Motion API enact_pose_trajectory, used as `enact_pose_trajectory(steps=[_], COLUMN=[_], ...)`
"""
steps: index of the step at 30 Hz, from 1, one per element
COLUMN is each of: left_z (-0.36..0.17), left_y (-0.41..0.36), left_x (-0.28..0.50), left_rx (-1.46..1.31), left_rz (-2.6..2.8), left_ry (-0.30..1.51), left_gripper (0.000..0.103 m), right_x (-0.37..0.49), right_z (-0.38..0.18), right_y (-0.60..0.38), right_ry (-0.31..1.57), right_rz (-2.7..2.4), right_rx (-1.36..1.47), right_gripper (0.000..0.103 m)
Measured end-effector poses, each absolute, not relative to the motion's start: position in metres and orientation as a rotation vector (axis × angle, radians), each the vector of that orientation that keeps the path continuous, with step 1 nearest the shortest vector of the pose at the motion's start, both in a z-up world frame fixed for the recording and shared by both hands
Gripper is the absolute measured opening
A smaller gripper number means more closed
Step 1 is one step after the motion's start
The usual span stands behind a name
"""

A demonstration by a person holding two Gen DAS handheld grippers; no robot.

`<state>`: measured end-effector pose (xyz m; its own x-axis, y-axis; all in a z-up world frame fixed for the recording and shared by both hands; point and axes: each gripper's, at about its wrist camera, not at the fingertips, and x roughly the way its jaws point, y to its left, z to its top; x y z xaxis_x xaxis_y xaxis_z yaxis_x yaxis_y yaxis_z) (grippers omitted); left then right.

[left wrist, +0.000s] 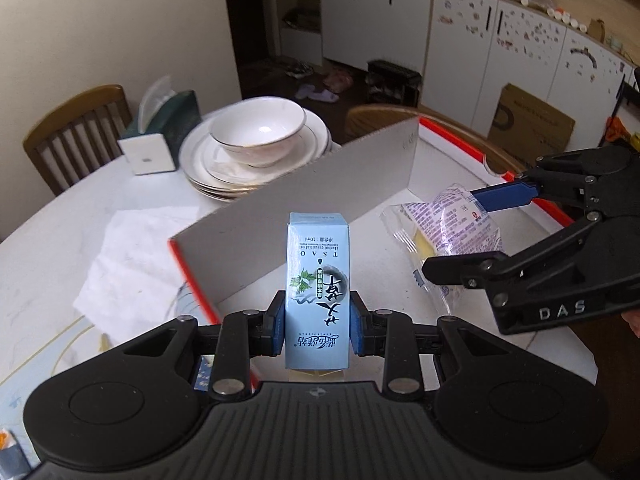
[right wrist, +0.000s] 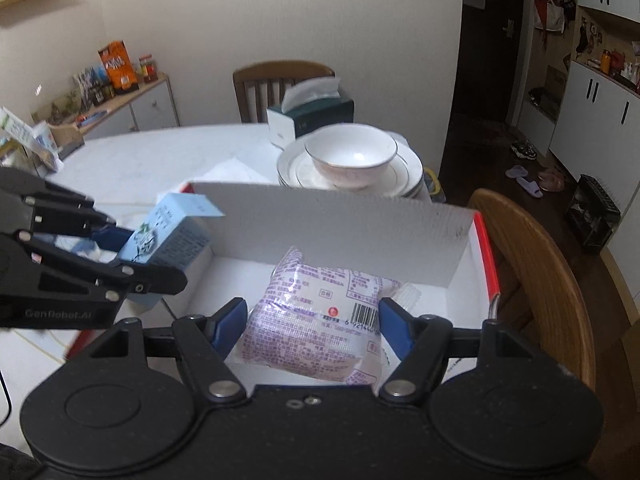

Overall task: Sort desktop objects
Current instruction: 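Lower the carton into the box with the left tool while the right tool lowers the bread bag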

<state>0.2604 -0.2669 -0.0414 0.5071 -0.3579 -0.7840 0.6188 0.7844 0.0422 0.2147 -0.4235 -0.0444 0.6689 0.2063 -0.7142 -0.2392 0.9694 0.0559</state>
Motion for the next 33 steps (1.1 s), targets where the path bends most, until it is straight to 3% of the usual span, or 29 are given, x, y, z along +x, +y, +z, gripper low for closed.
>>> enact_pose_trajectory(steps=[15,33], left_z=[-0.094,-0.119], left_y=[-0.305,-0.316], left_x=[0.286,0.283], left_rx=[0.504,0.607], left_rz=[-0.626,-0.642], left_ry=[1.066,1.168], left_gripper=[0.029,0.029], right_x=[0.229,0.234], right_z=[-0.080,-0.092], right_y=[-0.430,-0.427], right_ry=[0.911,0.993], right_rz=[0.267,0.285], right_rx=[-0.122,-0.169], right_gripper=[0.071,0.071])
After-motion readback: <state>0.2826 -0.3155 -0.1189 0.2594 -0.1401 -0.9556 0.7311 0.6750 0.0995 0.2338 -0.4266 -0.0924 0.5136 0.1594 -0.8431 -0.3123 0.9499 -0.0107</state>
